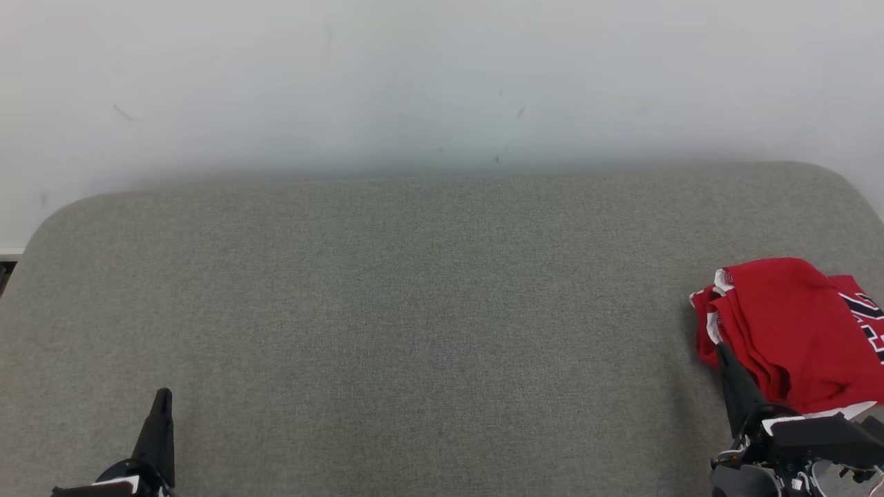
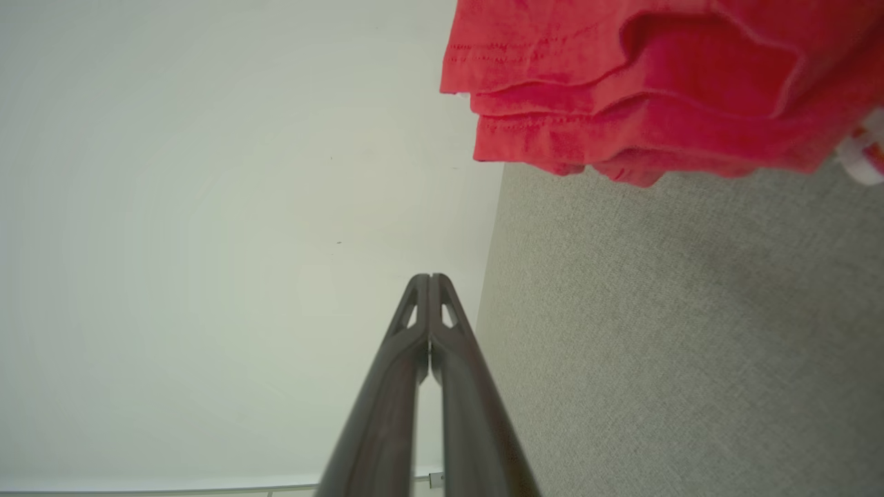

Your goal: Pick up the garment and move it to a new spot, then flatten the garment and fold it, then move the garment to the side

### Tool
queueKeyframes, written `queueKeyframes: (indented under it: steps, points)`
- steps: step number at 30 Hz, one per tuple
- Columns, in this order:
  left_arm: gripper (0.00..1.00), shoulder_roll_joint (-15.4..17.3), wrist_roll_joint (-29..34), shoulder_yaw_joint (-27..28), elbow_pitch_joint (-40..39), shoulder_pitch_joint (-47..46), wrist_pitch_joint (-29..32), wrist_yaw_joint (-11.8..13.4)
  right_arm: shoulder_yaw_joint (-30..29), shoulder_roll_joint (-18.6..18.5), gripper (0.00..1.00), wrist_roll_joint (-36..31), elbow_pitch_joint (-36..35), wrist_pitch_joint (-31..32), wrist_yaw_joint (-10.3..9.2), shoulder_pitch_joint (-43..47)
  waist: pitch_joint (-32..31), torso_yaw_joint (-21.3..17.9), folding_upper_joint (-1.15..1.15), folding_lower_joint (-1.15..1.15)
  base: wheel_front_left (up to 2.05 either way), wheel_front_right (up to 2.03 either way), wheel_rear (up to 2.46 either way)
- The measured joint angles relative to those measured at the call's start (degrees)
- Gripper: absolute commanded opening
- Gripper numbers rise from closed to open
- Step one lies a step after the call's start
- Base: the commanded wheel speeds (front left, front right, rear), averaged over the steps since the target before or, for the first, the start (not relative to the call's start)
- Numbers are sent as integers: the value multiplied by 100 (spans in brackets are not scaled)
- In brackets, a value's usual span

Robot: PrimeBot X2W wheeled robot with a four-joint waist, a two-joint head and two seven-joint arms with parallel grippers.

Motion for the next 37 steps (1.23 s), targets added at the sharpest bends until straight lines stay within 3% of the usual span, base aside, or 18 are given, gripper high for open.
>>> queueKeyframes:
  steps: [37]
  points:
    - [0,-1,0,-1,1,-2,0,0,0,0,0,0,-2,-1,0,0,0,0,0,0,0,0,0]
